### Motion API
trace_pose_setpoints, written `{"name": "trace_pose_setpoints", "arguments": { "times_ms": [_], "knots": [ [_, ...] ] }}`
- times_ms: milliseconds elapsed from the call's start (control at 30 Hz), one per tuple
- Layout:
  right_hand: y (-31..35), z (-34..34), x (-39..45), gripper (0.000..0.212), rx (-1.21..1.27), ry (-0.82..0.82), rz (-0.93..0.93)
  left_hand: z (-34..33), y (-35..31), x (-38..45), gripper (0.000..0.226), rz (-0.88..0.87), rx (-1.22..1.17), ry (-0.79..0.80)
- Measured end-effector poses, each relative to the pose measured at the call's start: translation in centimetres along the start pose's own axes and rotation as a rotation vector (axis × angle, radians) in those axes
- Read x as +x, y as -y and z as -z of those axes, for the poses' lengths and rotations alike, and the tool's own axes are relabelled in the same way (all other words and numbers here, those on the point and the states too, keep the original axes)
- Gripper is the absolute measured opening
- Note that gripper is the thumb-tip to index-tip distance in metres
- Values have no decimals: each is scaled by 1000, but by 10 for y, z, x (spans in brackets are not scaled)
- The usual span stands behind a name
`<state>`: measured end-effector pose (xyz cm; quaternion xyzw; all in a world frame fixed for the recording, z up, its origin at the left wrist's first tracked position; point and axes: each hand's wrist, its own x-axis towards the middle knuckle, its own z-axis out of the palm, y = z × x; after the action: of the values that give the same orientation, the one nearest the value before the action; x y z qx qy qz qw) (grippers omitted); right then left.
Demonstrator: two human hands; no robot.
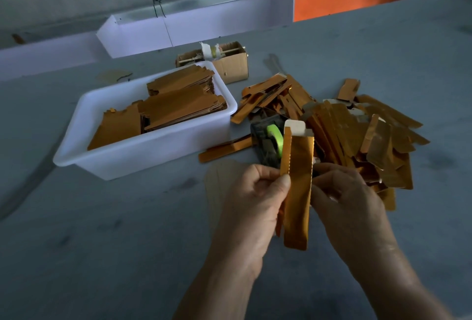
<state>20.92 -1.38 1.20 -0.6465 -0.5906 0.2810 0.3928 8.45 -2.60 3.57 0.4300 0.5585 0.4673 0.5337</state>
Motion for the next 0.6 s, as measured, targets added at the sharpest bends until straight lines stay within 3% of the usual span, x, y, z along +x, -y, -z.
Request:
{"name": "trace_pose_setpoints", "arguments": {
  "times_ms": [100, 233, 367, 500, 600],
  "knots": [
    [-2, 1, 1, 13, -54, -23, 69, 0, -1, 3, 7, -2, 104, -19],
    [-4, 2, 3, 5, -352, -59, 164, -3, -2, 4, 5, -34, 177, -46],
    [8, 27, 0, 4, -209, -148, 243, -3, -5, 5, 6, 8, 142, -50],
    [20, 47, -3, 23, 360, 221, 112, -3, -6, 1, 5, 2, 68, -42],
    [19, 41, -5, 22, 368, 363, 107, -2, -8, -4, 2, 44, -41, -2]
  ]
}}
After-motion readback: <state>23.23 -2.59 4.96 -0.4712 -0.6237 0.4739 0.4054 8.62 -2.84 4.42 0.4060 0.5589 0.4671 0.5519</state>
